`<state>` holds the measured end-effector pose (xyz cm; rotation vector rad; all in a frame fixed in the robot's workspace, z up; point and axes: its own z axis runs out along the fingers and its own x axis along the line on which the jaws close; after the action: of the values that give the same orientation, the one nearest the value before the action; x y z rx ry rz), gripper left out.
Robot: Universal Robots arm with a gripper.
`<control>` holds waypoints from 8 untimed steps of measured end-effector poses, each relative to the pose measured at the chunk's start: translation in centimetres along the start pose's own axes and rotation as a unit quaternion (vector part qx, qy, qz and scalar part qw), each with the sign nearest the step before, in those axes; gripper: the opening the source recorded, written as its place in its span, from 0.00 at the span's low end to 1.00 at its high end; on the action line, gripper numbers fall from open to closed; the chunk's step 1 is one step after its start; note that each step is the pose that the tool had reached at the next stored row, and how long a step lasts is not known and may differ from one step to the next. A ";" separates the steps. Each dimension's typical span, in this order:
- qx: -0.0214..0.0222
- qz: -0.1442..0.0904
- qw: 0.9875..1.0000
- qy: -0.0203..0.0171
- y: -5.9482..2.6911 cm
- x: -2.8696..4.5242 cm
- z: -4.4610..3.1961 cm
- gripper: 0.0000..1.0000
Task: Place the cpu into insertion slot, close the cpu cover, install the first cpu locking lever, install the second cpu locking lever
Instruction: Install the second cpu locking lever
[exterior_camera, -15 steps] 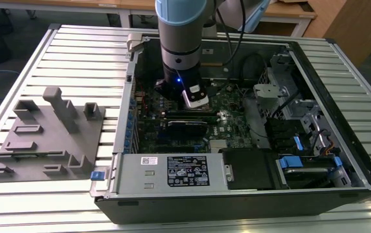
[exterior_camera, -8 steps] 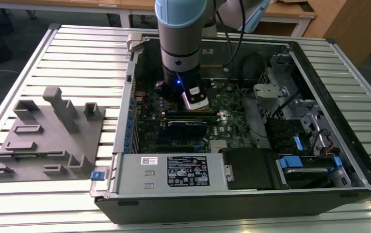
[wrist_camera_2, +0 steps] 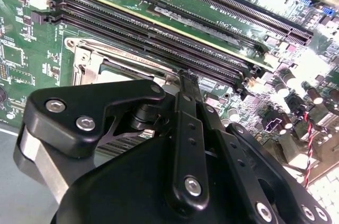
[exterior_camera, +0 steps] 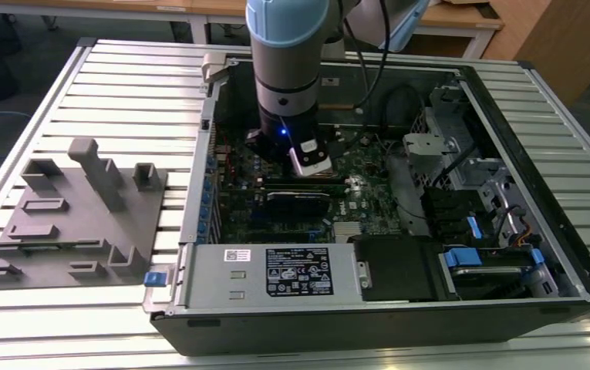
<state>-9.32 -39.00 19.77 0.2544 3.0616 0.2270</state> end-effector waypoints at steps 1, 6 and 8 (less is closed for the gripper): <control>-0.001 0.000 1.000 0.000 -0.03 0.00 0.01 0.10; -0.003 0.000 1.000 0.000 -0.04 -0.01 0.07 0.10; -0.003 0.000 1.000 0.000 -0.06 0.00 0.06 0.10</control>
<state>-9.32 -39.05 19.71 0.2546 3.0609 0.2351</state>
